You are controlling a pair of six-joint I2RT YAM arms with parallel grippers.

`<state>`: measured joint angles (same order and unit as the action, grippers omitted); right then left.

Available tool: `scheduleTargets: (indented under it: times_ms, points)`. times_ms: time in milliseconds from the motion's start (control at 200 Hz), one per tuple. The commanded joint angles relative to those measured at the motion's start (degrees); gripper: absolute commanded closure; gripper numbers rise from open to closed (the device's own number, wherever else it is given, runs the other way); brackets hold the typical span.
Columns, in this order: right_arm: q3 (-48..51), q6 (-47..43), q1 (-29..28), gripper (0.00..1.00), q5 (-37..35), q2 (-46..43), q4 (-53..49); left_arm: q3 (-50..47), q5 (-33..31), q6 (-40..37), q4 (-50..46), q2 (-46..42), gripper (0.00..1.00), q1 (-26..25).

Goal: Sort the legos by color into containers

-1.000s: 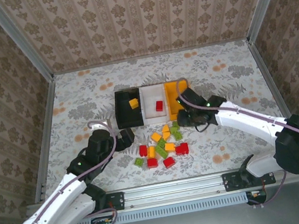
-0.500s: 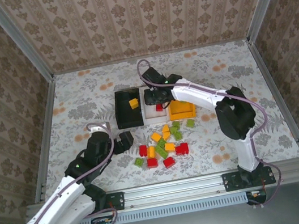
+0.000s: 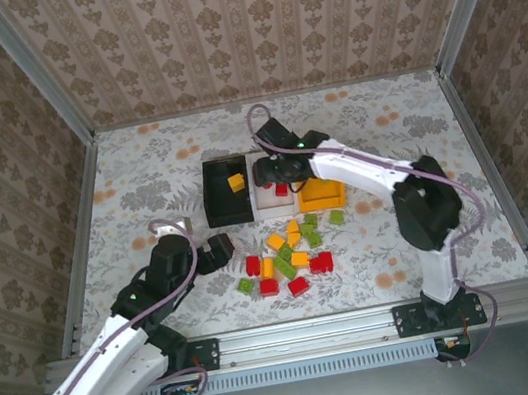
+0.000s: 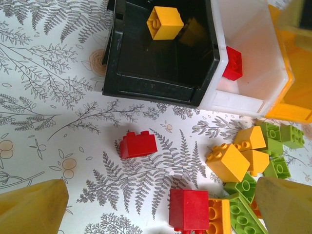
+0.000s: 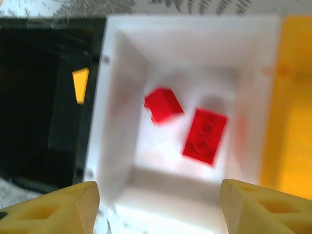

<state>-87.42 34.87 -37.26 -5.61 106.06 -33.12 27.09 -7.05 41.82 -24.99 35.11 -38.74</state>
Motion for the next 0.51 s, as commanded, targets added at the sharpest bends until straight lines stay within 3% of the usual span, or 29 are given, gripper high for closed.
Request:
scheduleTargets:
  times_ms: [0,285,500]
  points:
    - [8.7,2.4,0.0,0.31,-1.5,-10.1,1.1,1.1,-0.1,-0.4,-1.1,-0.9,0.0,0.6]
    - [33.2,8.1,0.4,0.27,-5.3,-29.0,1.2,-0.4,0.6,0.4,1.6,0.1,0.0,1.0]
    - [39.5,9.1,1.5,0.26,-4.9,-27.6,5.7,-0.4,1.3,0.6,2.7,2.2,0.0,1.3]
